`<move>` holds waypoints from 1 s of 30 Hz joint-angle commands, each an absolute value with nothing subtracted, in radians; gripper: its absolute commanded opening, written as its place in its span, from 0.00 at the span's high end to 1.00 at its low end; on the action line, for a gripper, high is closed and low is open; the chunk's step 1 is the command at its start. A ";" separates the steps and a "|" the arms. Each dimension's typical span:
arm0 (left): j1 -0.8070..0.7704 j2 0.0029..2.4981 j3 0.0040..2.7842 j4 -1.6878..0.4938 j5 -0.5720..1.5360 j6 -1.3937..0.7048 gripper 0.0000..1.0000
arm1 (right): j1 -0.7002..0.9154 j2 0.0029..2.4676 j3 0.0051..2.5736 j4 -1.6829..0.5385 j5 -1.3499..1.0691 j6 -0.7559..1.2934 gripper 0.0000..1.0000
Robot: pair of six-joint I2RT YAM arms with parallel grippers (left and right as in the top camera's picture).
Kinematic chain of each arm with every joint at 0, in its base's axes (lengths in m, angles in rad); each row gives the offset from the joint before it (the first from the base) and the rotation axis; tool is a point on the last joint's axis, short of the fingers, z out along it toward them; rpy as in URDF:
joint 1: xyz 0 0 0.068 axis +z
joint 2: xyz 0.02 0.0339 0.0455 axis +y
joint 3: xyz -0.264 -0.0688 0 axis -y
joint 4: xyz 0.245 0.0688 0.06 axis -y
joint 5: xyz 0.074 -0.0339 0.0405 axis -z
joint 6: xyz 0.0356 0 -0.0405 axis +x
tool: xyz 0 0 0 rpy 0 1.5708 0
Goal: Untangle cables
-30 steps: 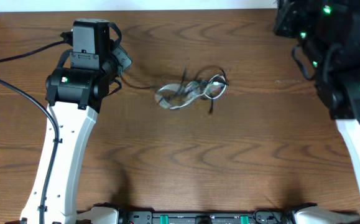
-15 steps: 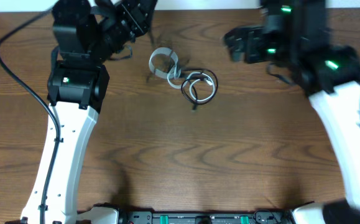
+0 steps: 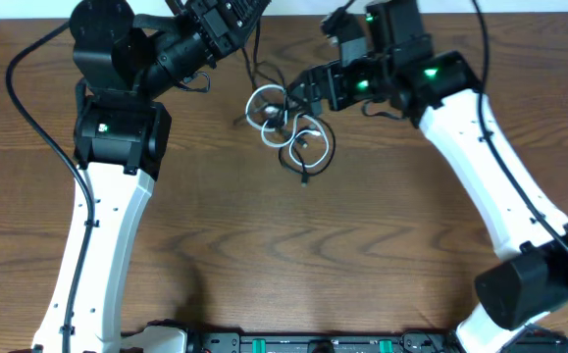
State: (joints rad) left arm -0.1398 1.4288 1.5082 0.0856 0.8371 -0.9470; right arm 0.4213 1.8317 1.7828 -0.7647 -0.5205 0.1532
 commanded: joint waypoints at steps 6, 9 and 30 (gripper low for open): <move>-0.137 1.420 1.520 0.091 0.860 -0.968 0.93 | 0.509 1.861 1.785 -0.704 -0.460 0.226 0.02; -0.142 1.420 1.520 0.092 0.853 -0.967 0.93 | 0.553 1.884 1.785 -0.687 -0.426 0.270 0.04; -0.141 1.420 1.520 -0.316 0.483 -0.798 0.93 | 0.554 1.750 1.786 -0.701 -0.228 0.245 0.81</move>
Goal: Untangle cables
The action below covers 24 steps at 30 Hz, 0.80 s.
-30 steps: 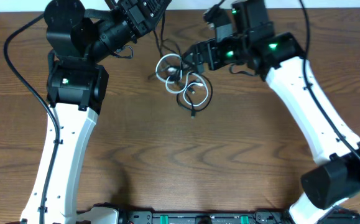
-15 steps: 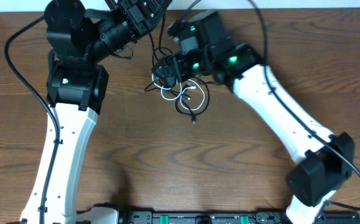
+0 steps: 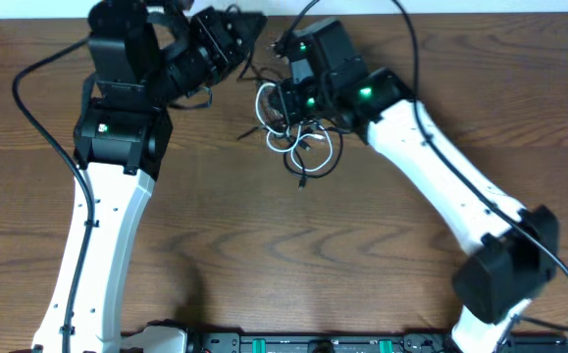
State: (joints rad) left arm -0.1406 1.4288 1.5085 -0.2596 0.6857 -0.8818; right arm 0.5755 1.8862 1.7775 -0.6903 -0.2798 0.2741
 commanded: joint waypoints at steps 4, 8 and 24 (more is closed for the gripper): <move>-0.141 1.420 1.520 -0.505 0.223 -0.793 0.93 | 0.540 1.644 1.786 -0.743 -0.028 0.247 0.80; -0.141 1.420 1.520 -0.598 0.164 -0.793 0.93 | 0.529 1.564 1.786 -0.744 0.102 0.252 0.99; -0.141 1.420 1.520 -0.366 0.537 -0.871 0.93 | 0.565 1.691 1.785 -0.831 -0.273 0.174 0.73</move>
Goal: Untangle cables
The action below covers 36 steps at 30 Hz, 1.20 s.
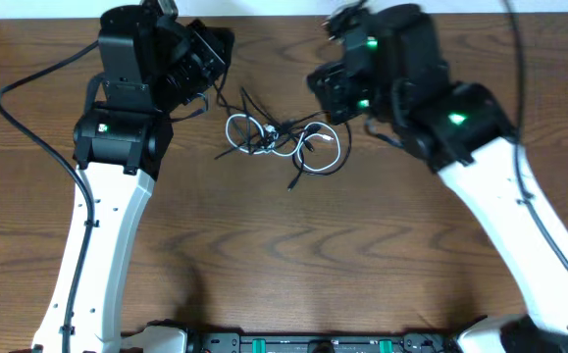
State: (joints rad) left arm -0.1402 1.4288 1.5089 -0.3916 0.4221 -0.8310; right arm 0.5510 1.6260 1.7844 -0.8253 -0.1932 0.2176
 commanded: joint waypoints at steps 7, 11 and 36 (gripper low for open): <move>-0.141 1.420 1.520 -0.346 0.565 -0.876 0.92 | 0.586 1.849 1.785 -0.835 -0.473 0.024 0.65; -0.141 1.420 1.520 -0.353 0.565 -0.876 0.93 | 0.593 1.923 1.785 -0.833 -0.443 0.023 0.72; -0.141 1.420 1.520 -0.392 0.533 -0.858 0.93 | 0.599 2.001 1.787 -0.696 -0.452 -0.066 0.99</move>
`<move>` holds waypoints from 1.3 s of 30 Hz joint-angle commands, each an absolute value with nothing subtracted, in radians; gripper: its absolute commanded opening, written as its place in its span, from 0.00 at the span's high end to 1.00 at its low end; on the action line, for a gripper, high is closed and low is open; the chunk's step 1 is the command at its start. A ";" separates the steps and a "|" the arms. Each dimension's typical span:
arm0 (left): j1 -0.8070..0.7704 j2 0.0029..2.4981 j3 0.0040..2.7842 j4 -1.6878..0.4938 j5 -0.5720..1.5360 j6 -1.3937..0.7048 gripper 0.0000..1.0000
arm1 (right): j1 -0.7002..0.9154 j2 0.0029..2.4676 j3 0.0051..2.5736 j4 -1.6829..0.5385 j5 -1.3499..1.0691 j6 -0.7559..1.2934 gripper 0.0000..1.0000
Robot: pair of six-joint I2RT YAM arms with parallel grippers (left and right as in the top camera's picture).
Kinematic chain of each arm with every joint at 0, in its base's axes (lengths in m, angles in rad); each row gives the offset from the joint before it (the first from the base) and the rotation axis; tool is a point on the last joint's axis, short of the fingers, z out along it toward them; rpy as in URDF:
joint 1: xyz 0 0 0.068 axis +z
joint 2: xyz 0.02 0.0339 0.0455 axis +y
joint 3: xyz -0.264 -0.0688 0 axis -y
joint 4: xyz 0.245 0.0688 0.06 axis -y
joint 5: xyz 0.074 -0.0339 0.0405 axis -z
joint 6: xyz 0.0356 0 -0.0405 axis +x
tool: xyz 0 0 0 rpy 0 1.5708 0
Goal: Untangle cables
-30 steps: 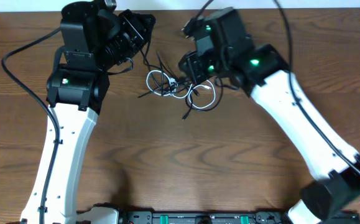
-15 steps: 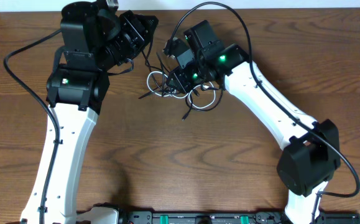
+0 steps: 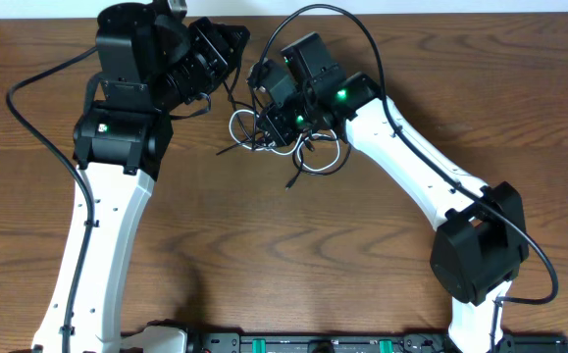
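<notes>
A knot of thin black and white cables (image 3: 308, 157) lies on the brown table at the back middle. A white loop (image 3: 238, 126) forms its left side, and a black plug end (image 3: 290, 182) trails toward the front. My right gripper (image 3: 272, 120) points down onto the upper left of the knot, and its fingertips are lost among the cables. My left gripper (image 3: 236, 41) hangs just behind and left of the knot, aimed right. The overhead view does not show how either pair of jaws stands.
The wooden table (image 3: 284, 265) stretches forward of the cables. Each arm's own black supply cable arcs over the back edge (image 3: 323, 12). A dark equipment rail (image 3: 303, 343) runs along the front edge between the two arm bases.
My right arm was raised to the right of the knot. Now its gripper is down on the knot's upper left. The cables and the left gripper have barely shifted.
At first the knot lay compact, with my right gripper at its right and my left gripper behind it. Then the right gripper was on the knot. After that the knot lay further left and more spread, with the right arm lifted away. Now that gripper is on it again.
</notes>
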State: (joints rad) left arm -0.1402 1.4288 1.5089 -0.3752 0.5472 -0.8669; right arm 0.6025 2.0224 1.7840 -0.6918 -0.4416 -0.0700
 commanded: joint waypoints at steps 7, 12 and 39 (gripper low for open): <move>-0.141 1.420 1.520 -0.513 0.392 -0.845 0.93 | 0.555 1.875 1.787 -0.699 -0.403 -0.007 0.99; -0.141 1.420 1.520 -0.595 0.285 -0.805 0.92 | 0.528 1.763 1.787 -0.705 -0.281 0.022 0.99; -0.141 1.420 1.520 -0.464 0.543 -0.791 0.93 | 0.501 1.680 1.785 -0.858 -0.382 0.030 0.68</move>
